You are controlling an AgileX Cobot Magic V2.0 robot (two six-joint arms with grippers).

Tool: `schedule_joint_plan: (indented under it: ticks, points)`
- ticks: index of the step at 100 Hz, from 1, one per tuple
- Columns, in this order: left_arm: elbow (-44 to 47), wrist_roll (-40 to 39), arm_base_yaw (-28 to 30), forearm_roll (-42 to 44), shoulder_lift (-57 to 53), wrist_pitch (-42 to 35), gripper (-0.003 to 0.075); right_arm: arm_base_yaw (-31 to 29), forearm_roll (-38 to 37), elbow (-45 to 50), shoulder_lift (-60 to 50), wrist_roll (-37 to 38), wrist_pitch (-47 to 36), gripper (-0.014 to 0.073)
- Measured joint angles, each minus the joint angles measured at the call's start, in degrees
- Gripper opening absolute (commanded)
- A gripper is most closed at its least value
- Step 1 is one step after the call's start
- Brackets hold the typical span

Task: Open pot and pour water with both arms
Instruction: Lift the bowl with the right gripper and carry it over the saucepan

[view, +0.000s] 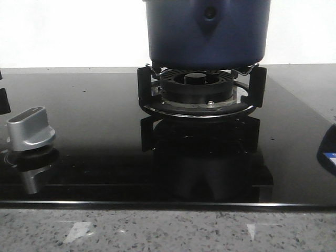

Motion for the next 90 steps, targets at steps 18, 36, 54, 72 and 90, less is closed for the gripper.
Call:
schedule_joint_plan:
  ticks: [18, 36, 54, 72, 90]
  points:
    - [0.00, 0.00, 0.00, 0.00, 0.00, 0.00, 0.0316, 3.15, 0.00, -7.11, -0.40, -1.38, 2.84, -0.0062]
    - [0.00, 0.00, 0.00, 0.00, 0.00, 0.00, 0.0316, 5.78, 0.00, -16.72, -0.40, -2.29, 7.05, -0.0062]
    - [0.00, 0.00, 0.00, -0.10, 0.00, 0.00, 0.0316, 8.90, 0.00, -27.04, 0.35, -2.90, 11.39, -0.0062]
    - [0.00, 0.00, 0.00, -0.10, 0.00, -0.04, 0.0316, 14.58, 0.00, -35.46, 3.10, -3.04, 14.87, -0.0062]
    - [0.00, 0.00, 0.00, -0.10, 0.00, -0.04, 0.0316, 22.36, 0.00, -40.67, 6.27, -3.04, 15.44, -0.0052]
